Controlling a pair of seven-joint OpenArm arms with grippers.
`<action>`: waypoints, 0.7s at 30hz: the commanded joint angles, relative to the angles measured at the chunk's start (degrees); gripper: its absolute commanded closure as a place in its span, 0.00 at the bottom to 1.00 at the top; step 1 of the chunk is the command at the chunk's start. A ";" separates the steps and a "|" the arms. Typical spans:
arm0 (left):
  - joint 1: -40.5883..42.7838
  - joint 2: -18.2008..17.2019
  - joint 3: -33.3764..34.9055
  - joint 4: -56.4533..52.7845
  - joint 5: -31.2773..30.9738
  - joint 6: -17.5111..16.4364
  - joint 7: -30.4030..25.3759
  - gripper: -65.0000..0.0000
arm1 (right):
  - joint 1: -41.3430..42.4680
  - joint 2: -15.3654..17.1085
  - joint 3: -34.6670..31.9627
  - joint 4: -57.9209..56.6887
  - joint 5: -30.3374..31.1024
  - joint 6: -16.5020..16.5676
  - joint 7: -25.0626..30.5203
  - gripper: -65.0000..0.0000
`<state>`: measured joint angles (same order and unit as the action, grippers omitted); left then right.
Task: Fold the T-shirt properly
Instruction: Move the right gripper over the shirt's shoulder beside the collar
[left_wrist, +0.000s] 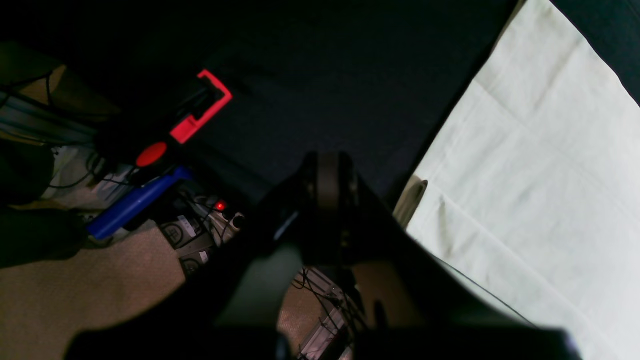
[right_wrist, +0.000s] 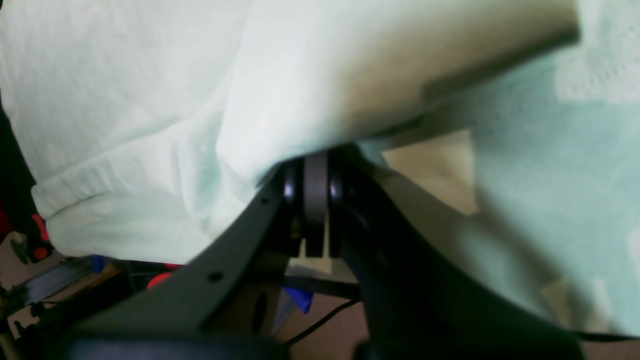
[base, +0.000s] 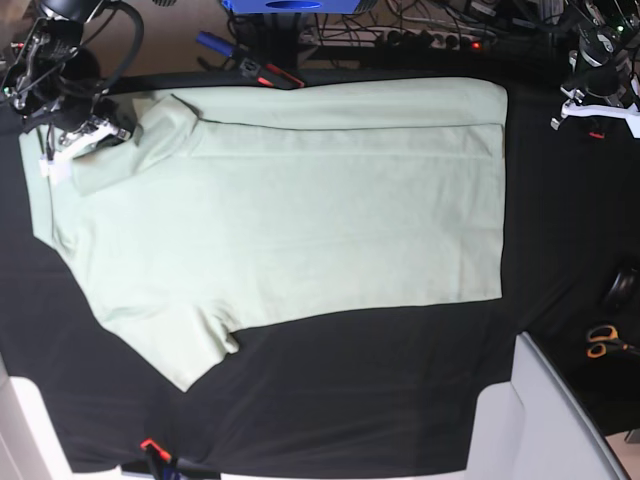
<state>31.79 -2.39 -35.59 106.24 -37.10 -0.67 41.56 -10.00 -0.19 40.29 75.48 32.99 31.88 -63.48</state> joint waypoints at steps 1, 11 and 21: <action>0.43 -0.55 -0.32 0.97 -0.22 -0.26 -0.90 1.00 | 0.55 0.49 -0.25 1.04 0.98 0.34 0.23 1.00; 0.25 -0.46 -0.32 0.97 -0.22 -0.26 -0.90 1.00 | 3.01 0.49 -0.16 3.15 0.98 0.25 -4.16 1.00; 0.08 -0.38 -0.23 0.97 -0.22 -0.26 -0.81 1.00 | 5.91 0.05 -0.16 4.03 1.07 -3.09 -5.04 1.00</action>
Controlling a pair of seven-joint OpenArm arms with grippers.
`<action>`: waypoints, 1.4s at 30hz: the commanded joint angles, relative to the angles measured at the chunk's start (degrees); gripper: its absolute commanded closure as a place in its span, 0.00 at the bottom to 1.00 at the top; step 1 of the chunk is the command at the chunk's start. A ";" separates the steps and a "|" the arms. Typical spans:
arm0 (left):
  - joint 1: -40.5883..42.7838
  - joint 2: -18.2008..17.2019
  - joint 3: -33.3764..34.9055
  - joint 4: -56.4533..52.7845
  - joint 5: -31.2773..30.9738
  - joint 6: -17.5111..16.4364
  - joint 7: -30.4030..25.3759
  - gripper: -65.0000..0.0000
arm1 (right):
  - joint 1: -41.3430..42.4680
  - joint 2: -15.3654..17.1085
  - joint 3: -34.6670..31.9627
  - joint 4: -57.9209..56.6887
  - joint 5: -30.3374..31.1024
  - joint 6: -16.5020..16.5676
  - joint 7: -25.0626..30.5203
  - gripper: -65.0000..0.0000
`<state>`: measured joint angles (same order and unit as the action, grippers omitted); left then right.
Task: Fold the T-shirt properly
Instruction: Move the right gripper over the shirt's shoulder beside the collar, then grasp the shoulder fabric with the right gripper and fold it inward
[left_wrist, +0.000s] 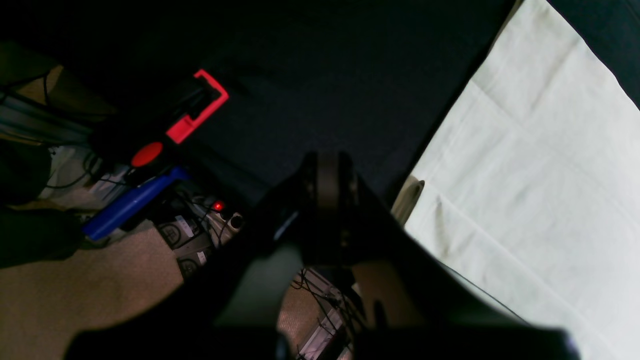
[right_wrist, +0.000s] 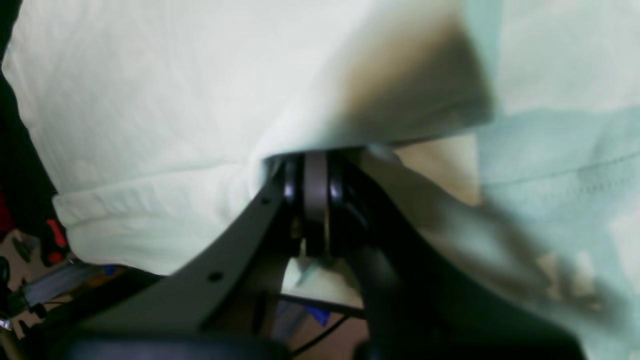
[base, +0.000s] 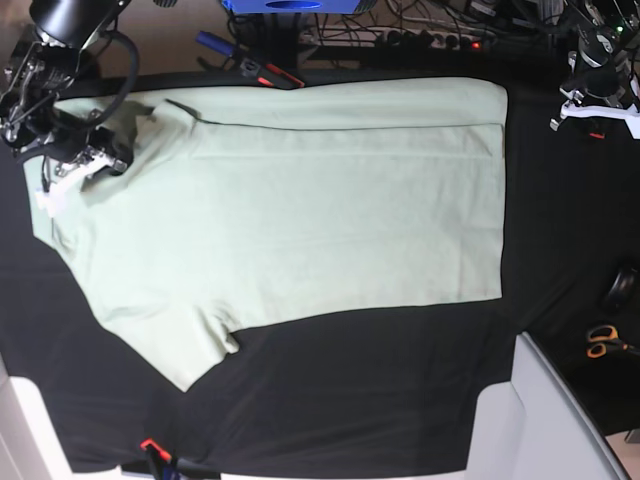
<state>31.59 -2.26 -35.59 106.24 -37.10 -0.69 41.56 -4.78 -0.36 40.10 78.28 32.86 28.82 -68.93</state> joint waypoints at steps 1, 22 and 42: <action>0.27 -0.51 -0.23 0.97 -0.22 -0.23 -0.81 1.00 | 0.78 -0.12 0.04 1.24 1.20 -0.03 0.40 1.00; -1.40 -0.59 -0.23 -1.84 -0.22 -0.23 -0.90 1.00 | 5.79 -1.62 0.56 9.94 1.20 -3.46 -3.47 1.00; -1.13 -0.77 -0.23 -1.75 -0.22 -0.23 -0.90 1.00 | -7.75 -4.61 4.96 8.71 1.12 -3.46 -2.15 1.00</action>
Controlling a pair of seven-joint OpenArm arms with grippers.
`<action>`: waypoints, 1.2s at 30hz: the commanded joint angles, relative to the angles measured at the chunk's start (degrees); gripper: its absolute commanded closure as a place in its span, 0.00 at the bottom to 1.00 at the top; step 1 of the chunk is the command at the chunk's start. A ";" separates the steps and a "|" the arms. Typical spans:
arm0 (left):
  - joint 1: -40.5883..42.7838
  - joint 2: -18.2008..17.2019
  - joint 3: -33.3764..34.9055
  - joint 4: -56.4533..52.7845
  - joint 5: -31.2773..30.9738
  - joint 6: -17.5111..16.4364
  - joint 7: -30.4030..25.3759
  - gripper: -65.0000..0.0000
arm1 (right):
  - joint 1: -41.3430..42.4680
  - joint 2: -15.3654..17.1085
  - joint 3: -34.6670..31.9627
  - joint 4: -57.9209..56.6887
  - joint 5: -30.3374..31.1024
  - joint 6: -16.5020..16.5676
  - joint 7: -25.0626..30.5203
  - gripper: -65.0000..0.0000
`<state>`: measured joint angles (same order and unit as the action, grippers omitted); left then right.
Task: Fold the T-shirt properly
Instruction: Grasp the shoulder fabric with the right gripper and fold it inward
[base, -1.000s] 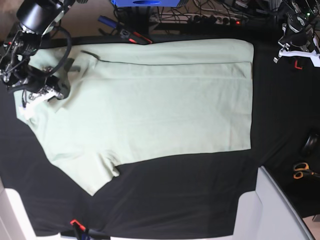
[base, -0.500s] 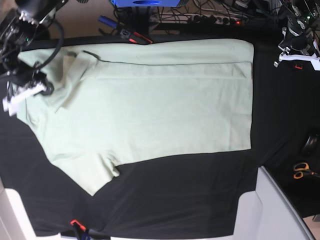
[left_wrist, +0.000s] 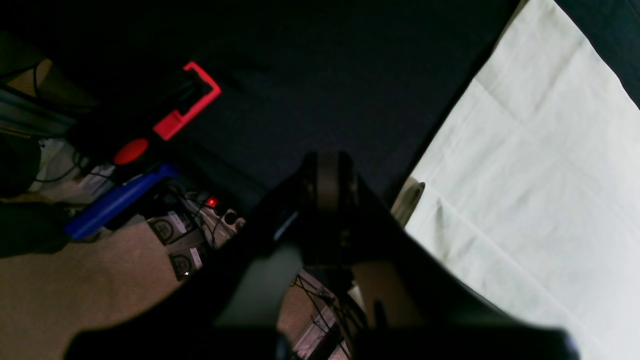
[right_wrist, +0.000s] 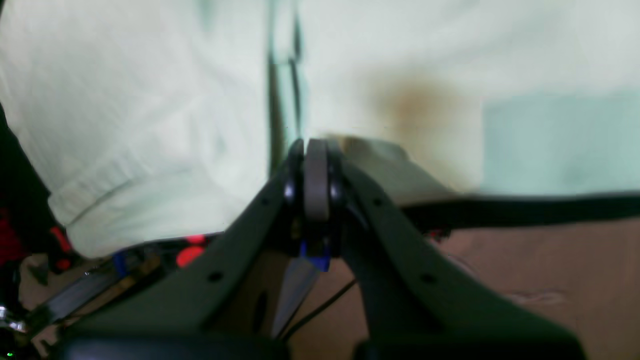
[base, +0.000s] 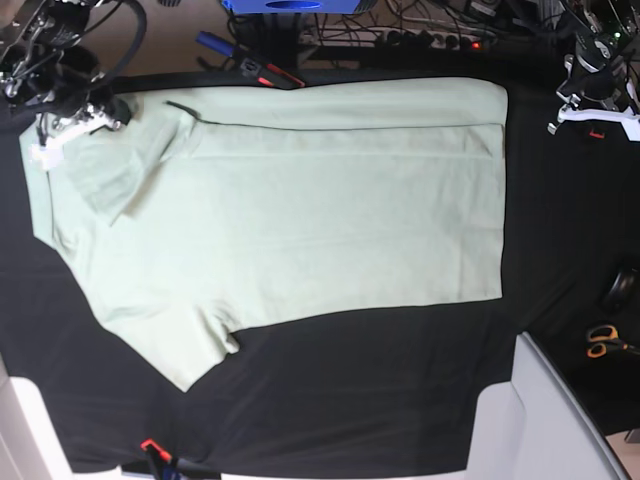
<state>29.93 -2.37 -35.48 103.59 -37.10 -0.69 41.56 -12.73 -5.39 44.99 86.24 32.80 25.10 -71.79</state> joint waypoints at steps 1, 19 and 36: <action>0.53 -0.75 -0.34 0.89 -0.22 -0.23 -0.90 1.00 | 0.03 0.42 -0.03 -0.21 1.18 0.26 1.68 1.00; 0.70 -1.80 -0.34 1.07 -0.22 -0.23 -0.90 1.00 | 1.26 -0.46 -6.79 -2.85 1.27 0.26 2.47 1.00; 0.62 -1.80 -0.34 1.07 -0.22 -0.23 -0.90 1.00 | 3.72 -0.81 -6.88 -7.78 1.27 0.26 0.27 1.00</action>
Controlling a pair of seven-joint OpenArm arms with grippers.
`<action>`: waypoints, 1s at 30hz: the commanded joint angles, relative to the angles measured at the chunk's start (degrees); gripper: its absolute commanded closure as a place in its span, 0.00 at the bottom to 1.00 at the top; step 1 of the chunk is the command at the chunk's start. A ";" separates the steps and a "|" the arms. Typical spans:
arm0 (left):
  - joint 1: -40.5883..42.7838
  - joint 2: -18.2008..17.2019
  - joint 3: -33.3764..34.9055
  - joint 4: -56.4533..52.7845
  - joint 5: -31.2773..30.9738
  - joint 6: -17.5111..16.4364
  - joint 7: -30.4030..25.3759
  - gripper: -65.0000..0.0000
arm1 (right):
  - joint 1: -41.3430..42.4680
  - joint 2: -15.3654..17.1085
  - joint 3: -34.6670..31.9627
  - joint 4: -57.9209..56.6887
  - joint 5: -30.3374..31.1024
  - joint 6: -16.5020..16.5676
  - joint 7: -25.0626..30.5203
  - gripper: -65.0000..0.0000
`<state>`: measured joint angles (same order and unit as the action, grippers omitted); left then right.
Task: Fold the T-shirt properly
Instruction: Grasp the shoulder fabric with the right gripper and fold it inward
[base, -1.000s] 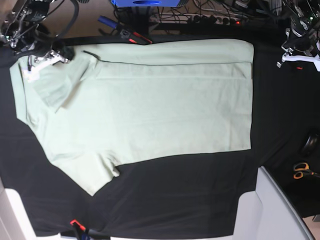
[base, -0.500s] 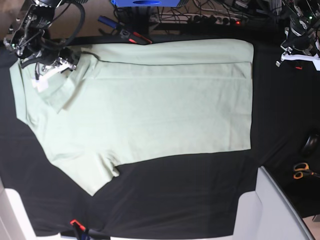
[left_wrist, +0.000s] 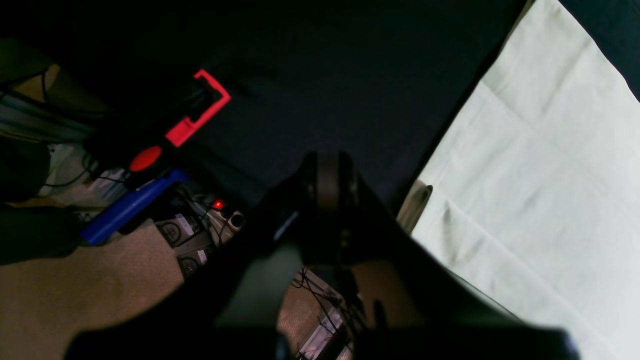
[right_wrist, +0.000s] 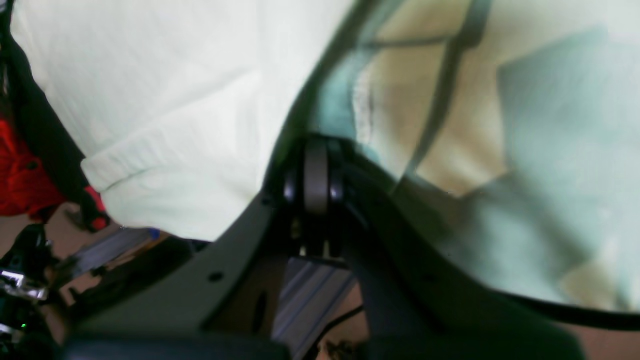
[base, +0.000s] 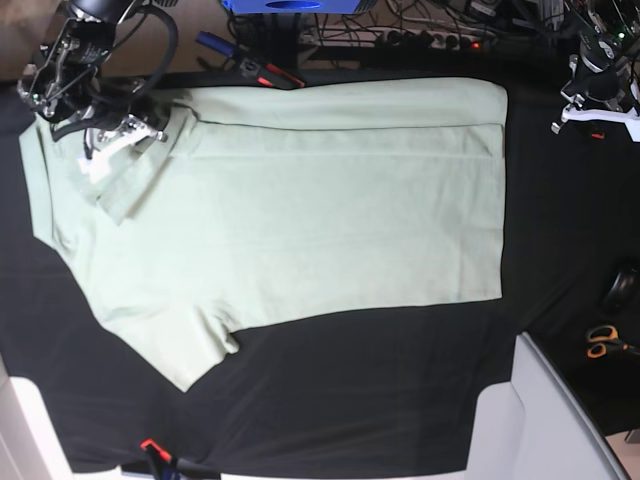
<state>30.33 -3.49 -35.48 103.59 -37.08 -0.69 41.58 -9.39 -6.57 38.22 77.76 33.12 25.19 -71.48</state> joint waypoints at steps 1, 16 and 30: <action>0.14 -0.69 -0.34 1.07 -0.24 -0.23 -0.92 1.00 | 0.38 0.37 -0.11 0.35 0.94 0.17 -0.03 1.00; -0.13 -0.69 -0.43 0.98 -0.24 -0.23 -0.92 1.00 | 4.86 0.46 -4.50 -3.34 1.03 0.26 0.05 1.00; -0.13 -0.69 -0.43 0.89 -0.24 -0.23 -0.92 1.00 | 10.13 0.55 -4.68 -4.13 0.85 0.08 -0.12 1.00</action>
<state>29.89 -3.49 -35.48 103.59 -37.10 -0.69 41.56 -0.01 -6.35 33.71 72.84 32.88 25.10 -71.66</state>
